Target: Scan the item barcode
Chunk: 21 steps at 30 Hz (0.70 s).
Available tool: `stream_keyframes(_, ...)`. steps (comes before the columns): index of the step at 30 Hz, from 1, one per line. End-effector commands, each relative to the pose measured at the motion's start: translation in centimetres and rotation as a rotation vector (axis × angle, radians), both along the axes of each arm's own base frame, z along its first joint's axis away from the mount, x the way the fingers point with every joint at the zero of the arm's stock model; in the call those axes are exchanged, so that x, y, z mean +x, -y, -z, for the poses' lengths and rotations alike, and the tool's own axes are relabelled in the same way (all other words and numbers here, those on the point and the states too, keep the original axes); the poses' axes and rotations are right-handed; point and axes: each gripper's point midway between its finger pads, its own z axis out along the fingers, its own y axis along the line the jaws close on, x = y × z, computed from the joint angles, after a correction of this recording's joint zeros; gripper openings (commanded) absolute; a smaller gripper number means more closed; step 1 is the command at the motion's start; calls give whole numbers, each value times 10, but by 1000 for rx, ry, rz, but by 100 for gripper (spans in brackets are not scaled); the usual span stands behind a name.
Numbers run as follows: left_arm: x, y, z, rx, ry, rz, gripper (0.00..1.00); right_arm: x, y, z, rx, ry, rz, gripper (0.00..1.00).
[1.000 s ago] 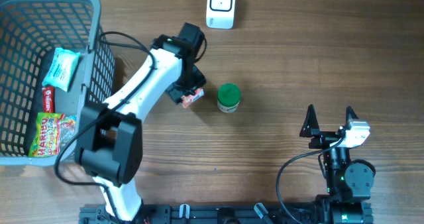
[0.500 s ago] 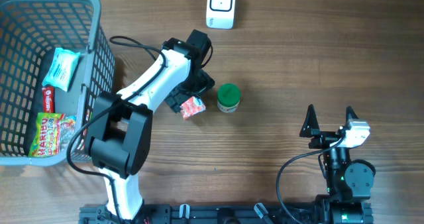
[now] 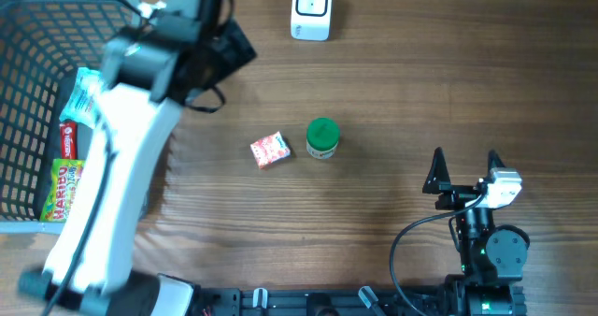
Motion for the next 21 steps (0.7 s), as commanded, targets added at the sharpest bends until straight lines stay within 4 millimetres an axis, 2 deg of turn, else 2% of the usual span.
stream_keyframes(1,-20,-68,-85,133,263,-162,100,0,-4,-1,-15,7,-21,100)
stream_keyframes(2,-27,-85,-97,125,301,-214,100,0,-4,-1,-14,8,-21,99)
stream_keyframes(3,-37,-114,-109,120,337,-299,100,0,-4,-1,-14,8,-21,100)
stream_keyframes(4,-43,-134,-114,121,351,-359,100,0,-4,-1,-14,7,-21,100)
stream_keyframes(6,-56,-181,-112,114,337,-496,100,0,-4,-1,-14,7,-21,100)
stream_keyframes(8,-62,-208,-97,70,280,-563,100,0,-4,-1,-14,7,-21,100)
stream_keyframes(11,-78,-240,-53,-20,103,-707,100,0,-4,-1,-14,7,-21,99)
stream_keyframes(12,-86,-252,-29,-44,2,-785,100,0,-4,-1,-14,7,-21,100)
stream_keyframes(14,-88,-264,4,-57,-109,-833,100,0,-4,-1,-14,8,-21,100)
stream_keyframes(15,-88,-268,18,-62,-152,-844,100,0,-4,-1,-14,8,-21,100)
stream_keyframes(17,-89,-275,61,-79,-264,-879,100,0,-4,-1,-14,7,-21,100)
stream_keyframes(19,-99,-281,119,-106,-389,-937,100,0,-4,-1,-14,7,-21,100)
stream_keyframes(21,-104,-283,142,-107,-418,-949,100,0,-4,-1,-14,7,-21,100)
